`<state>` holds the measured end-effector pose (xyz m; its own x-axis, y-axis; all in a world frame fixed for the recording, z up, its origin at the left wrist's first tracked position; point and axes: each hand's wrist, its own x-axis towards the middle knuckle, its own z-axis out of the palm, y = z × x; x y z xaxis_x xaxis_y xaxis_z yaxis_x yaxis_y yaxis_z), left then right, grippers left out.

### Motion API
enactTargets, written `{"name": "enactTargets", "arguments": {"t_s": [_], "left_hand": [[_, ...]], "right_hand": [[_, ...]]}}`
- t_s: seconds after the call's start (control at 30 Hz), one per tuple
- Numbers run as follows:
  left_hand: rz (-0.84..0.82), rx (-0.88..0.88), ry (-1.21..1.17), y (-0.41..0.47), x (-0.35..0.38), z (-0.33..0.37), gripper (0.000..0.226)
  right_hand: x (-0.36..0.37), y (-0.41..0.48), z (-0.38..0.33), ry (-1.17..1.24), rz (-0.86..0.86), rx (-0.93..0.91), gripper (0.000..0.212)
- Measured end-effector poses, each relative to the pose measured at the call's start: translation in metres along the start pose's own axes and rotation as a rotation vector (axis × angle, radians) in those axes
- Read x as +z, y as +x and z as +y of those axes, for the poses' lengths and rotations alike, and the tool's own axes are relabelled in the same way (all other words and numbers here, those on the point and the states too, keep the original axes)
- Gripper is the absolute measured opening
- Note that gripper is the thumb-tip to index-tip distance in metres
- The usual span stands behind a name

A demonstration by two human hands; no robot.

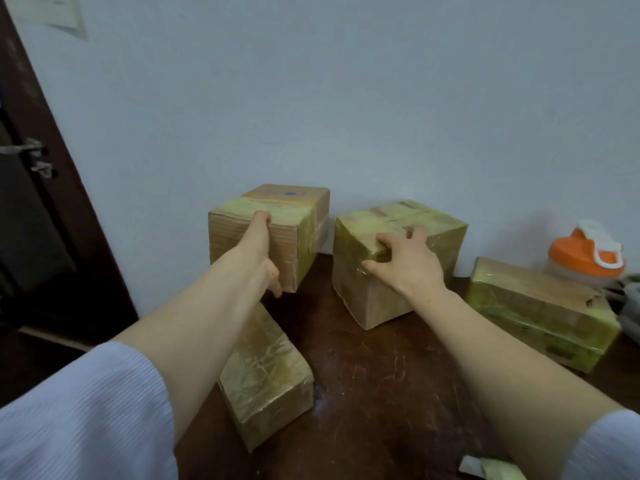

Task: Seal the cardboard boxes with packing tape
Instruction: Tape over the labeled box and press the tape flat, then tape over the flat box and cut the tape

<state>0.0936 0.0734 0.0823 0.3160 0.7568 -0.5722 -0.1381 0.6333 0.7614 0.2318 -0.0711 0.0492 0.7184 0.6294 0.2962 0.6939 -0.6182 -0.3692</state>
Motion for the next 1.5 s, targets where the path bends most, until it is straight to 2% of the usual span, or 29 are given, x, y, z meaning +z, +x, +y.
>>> {"name": "enactTargets", "arguments": {"t_s": [0.13,0.23,0.3,0.37,0.4,0.43,0.47,0.5,0.53,0.6,0.73,0.83,0.9,0.93,0.97,1.0,1.07,1.17,1.27,1.33,1.43,1.5], "left_hand": [[-0.05,-0.041,0.059,0.004,0.012,-0.007,0.092],[-0.129,-0.016,0.173,-0.001,0.022,-0.019,0.071],[-0.138,0.097,0.306,0.001,0.028,-0.025,0.081],[0.02,0.31,0.564,0.009,0.025,-0.029,0.101],[0.118,0.441,0.764,0.012,0.022,-0.03,0.099],[0.159,0.56,0.949,0.016,0.019,-0.031,0.085],[0.118,0.629,1.086,0.02,0.016,-0.03,0.061],[0.024,0.613,1.152,0.023,0.013,-0.03,0.036],[-0.083,0.575,1.173,0.025,0.01,-0.033,0.029],[-0.197,0.553,1.142,0.028,0.005,-0.039,0.031],[-0.185,0.624,1.068,0.036,0.007,-0.045,0.029],[-0.106,0.656,1.122,0.038,0.011,-0.046,0.044],[-0.007,0.831,1.19,0.032,0.017,-0.048,0.049],[0.023,0.953,1.178,0.026,0.022,-0.052,0.052],[0.031,1.089,1.147,0.017,0.027,-0.058,0.055],[0.015,1.226,1.116,0.007,0.034,-0.065,0.057],[-0.099,1.454,1.053,-0.018,0.049,-0.081,0.06],[-0.39,1.653,1.047,-0.045,0.071,-0.109,0.051],[-0.585,1.6,1.146,-0.052,0.088,-0.133,0.044],[-0.61,1.404,1.162,-0.048,0.1,-0.146,0.046],[-0.575,1.005,1.126,-0.042,0.117,-0.155,0.05],[-0.564,0.853,1.118,-0.036,0.123,-0.161,0.052]], "right_hand": [[-0.026,-0.02,0.046,0.249,-0.028,-0.051,0.049],[-0.033,-0.03,0.059,0.436,-0.072,-0.068,0.05],[-0.029,-0.029,0.058,0.477,-0.083,-0.064,0.054],[-0.022,-0.029,0.053,0.491,-0.123,-0.061,0.061],[-0.018,-0.029,0.051,0.49,-0.132,-0.07,0.065],[-0.012,-0.029,0.049,0.489,-0.121,-0.085,0.067],[-0.008,-0.028,0.048,0.495,-0.095,-0.103,0.066],[-0.004,-0.027,0.047,0.509,-0.071,-0.117,0.063],[-0.001,-0.025,0.045,0.532,-0.064,-0.12,0.06],[0.003,-0.018,0.042,0.602,-0.096,-0.11,0.056],[0.006,-0.002,0.036,0.761,-0.186,-0.079,0.054],[0.008,0.006,0.034,0.656,-0.215,-0.098,0.069],[0.01,0.006,0.041,0.648,-0.276,-0.038,0.096],[0.009,0.004,0.047,0.647,-0.263,0.027,0.102],[0.008,0.002,0.056,0.625,-0.198,0.076,0.098],[0.005,-0.001,0.067,0.548,-0.109,0.108,0.09],[-0.001,-0.006,0.095,0.207,0.005,0.136,0.075],[-0.006,-0.014,0.13,-0.2,0.002,0.228,0.071],[-0.007,-0.019,0.15,-0.468,-0.017,0.215,0.058],[-0.013,-0.02,0.158,-0.496,0.022,0.16,0.04],[-0.028,-0.023,0.163,-0.441,0.047,0.11,0.031],[-0.033,-0.025,0.167,-0.446,0.019,0.038,0.025]]}}
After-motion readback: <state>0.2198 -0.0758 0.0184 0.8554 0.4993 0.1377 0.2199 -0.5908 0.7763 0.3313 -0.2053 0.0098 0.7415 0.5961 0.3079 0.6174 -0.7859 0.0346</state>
